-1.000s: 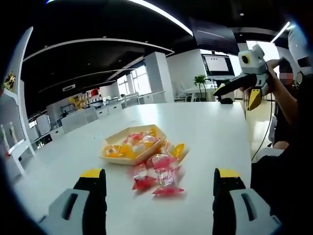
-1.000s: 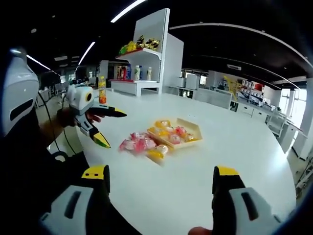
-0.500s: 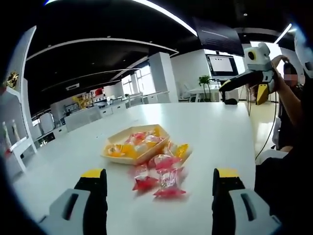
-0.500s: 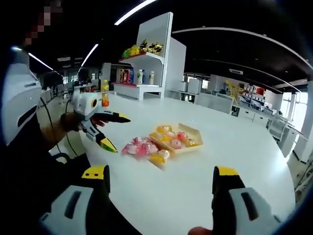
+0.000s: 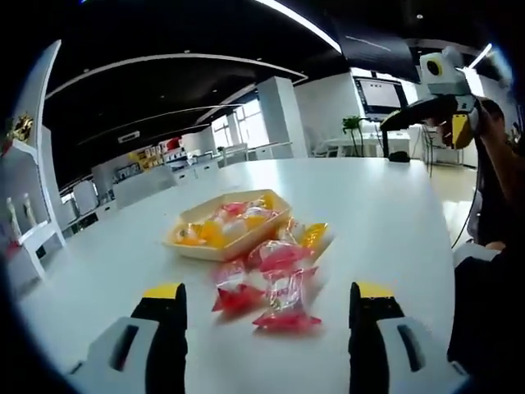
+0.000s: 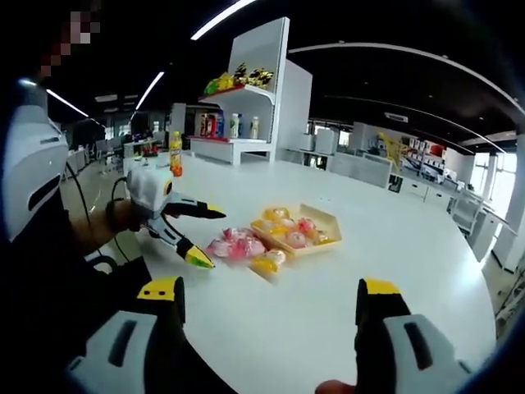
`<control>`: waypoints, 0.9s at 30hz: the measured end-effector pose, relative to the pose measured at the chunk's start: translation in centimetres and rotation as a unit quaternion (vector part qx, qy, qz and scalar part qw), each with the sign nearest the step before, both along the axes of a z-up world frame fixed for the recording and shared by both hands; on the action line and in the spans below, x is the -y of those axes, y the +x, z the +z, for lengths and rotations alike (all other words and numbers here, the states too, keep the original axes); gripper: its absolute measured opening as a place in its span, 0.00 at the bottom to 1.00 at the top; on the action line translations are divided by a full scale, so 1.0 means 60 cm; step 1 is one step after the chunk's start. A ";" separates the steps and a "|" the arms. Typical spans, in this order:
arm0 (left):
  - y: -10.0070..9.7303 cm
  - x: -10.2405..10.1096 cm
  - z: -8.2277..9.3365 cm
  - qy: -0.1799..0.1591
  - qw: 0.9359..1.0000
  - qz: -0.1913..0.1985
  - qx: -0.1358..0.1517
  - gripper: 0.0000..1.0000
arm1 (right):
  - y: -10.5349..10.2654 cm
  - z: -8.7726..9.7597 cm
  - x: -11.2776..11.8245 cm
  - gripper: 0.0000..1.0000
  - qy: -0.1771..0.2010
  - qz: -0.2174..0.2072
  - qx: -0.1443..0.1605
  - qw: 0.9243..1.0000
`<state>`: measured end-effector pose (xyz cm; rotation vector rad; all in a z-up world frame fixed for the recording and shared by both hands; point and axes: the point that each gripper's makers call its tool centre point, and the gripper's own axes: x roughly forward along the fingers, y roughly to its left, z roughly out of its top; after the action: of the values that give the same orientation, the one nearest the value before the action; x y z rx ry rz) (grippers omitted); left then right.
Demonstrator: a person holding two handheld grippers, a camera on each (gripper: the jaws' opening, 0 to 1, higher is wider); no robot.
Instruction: Pick up the marshmallows scattered on the table and place them into the bowl on the table
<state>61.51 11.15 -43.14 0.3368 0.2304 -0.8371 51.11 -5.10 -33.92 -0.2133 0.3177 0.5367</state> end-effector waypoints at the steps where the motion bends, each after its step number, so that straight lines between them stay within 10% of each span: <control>1: 0.002 -0.001 -0.004 -0.001 1.000 0.006 -0.003 0.76 | 0.000 -0.001 0.000 0.83 0.000 0.000 -0.001 1.000; 27: 0.001 -0.003 -0.009 -0.035 0.995 0.086 -0.030 0.38 | 0.007 -0.019 0.013 0.81 0.000 -0.007 -0.010 1.000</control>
<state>61.57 11.32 -43.68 0.2237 0.2814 -0.6847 51.53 -5.89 -35.04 -0.2048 0.3388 0.5247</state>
